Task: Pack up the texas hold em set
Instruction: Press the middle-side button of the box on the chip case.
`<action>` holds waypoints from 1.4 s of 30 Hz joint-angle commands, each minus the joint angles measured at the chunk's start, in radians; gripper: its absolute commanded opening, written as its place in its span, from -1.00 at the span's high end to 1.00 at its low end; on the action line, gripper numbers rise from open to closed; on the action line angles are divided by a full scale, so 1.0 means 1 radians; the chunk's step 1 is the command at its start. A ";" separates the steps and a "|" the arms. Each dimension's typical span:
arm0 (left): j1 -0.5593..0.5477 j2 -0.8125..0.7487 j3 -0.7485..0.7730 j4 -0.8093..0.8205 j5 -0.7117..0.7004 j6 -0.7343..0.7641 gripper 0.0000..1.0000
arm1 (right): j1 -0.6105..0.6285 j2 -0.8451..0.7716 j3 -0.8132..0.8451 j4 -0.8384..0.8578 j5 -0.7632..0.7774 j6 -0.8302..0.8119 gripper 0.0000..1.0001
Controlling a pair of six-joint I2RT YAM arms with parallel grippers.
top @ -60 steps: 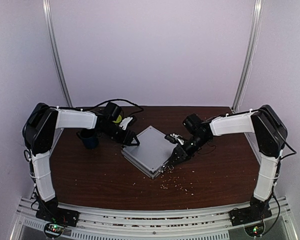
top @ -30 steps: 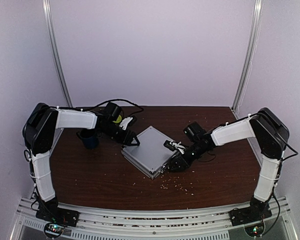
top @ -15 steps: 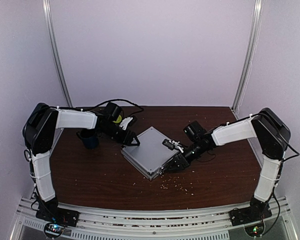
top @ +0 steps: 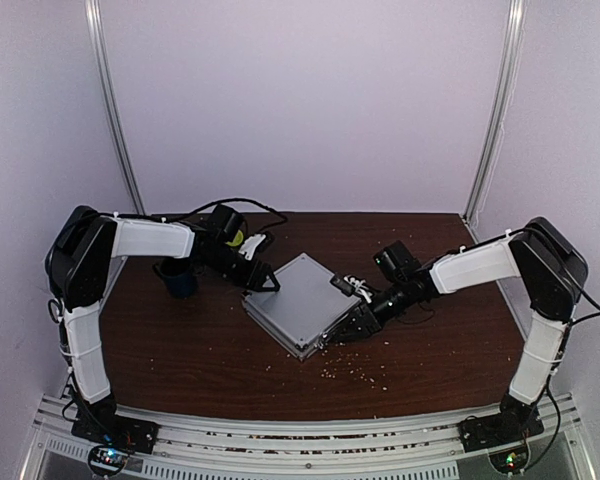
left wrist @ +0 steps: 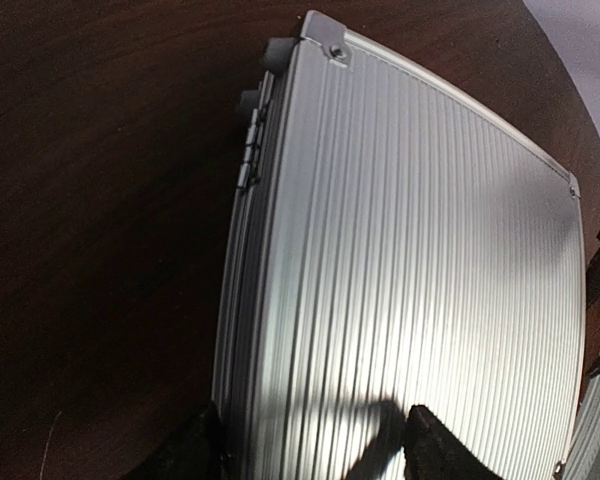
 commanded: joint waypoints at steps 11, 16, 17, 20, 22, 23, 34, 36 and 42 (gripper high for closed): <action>-0.024 0.038 0.001 -0.031 0.008 0.013 -0.23 | -0.015 -0.025 0.003 0.162 -0.009 0.022 0.20; -0.024 0.038 0.000 -0.031 0.007 0.014 -0.23 | -0.015 -0.020 0.007 0.166 -0.017 0.024 0.20; -0.024 0.038 0.001 -0.031 0.006 0.013 -0.23 | -0.015 -0.021 0.010 0.168 -0.022 0.027 0.20; -0.024 0.038 0.001 -0.031 0.006 0.014 -0.23 | -0.015 -0.029 0.018 0.176 -0.020 0.028 0.20; -0.026 0.040 -0.001 -0.032 0.006 0.013 -0.23 | -0.015 -0.028 0.022 0.184 -0.018 0.031 0.19; -0.026 0.040 0.001 -0.036 0.004 0.012 -0.23 | -0.016 -0.027 0.022 0.192 -0.021 0.034 0.19; -0.031 0.044 0.005 -0.048 0.002 0.014 -0.23 | -0.015 -0.030 0.003 0.262 -0.040 0.085 0.19; -0.031 0.044 0.005 -0.047 0.003 0.014 -0.23 | -0.014 -0.028 0.007 0.254 -0.041 0.080 0.18; -0.030 0.046 0.004 -0.046 0.003 0.016 -0.24 | -0.014 -0.022 0.000 0.301 -0.065 0.144 0.17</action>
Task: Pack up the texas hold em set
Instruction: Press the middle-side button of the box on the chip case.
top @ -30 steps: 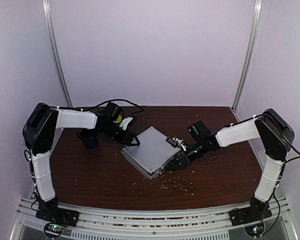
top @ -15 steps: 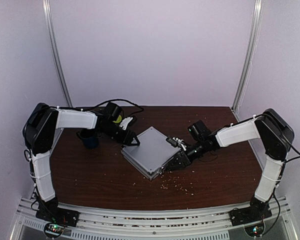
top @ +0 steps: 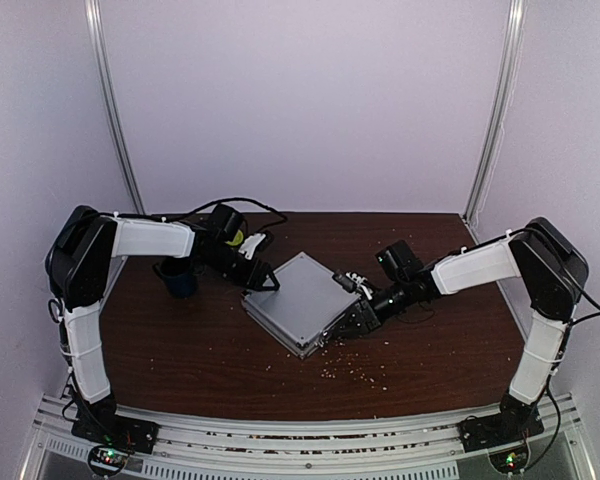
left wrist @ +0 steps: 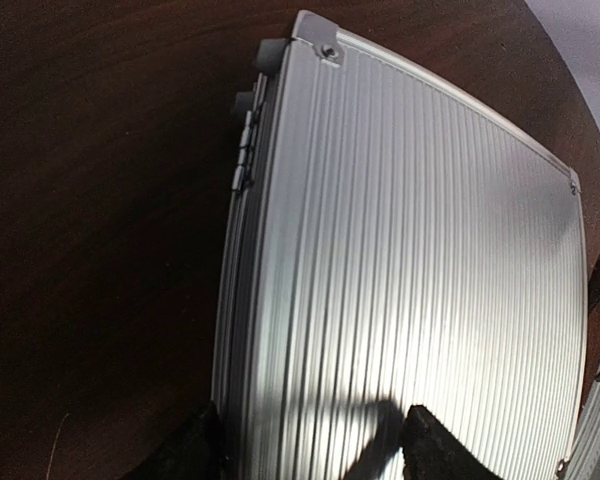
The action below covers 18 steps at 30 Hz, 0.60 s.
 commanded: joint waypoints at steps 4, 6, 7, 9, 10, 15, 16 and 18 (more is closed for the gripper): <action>-0.030 0.045 0.000 -0.044 0.011 0.014 -0.23 | 0.000 -0.006 0.044 0.200 -0.005 0.043 0.16; -0.031 0.047 0.000 -0.044 0.011 0.013 -0.23 | 0.001 0.016 0.058 0.164 0.018 0.030 0.16; -0.030 0.047 0.000 -0.044 0.011 0.014 -0.23 | 0.001 0.025 0.057 0.153 0.031 0.025 0.17; -0.031 0.048 -0.002 -0.046 0.010 0.014 -0.23 | 0.000 0.042 0.051 0.141 0.047 0.016 0.17; -0.031 0.048 -0.002 -0.045 0.011 0.014 -0.23 | 0.001 0.047 0.047 0.131 0.061 0.010 0.17; -0.032 0.048 -0.002 -0.046 0.010 0.014 -0.23 | -0.002 0.065 0.026 0.130 0.097 0.008 0.18; -0.032 0.049 -0.002 -0.048 0.010 0.014 -0.23 | -0.002 0.066 0.021 0.134 0.100 0.009 0.18; -0.032 0.050 0.001 -0.050 0.008 0.016 -0.23 | -0.002 0.072 0.016 0.139 0.113 0.008 0.19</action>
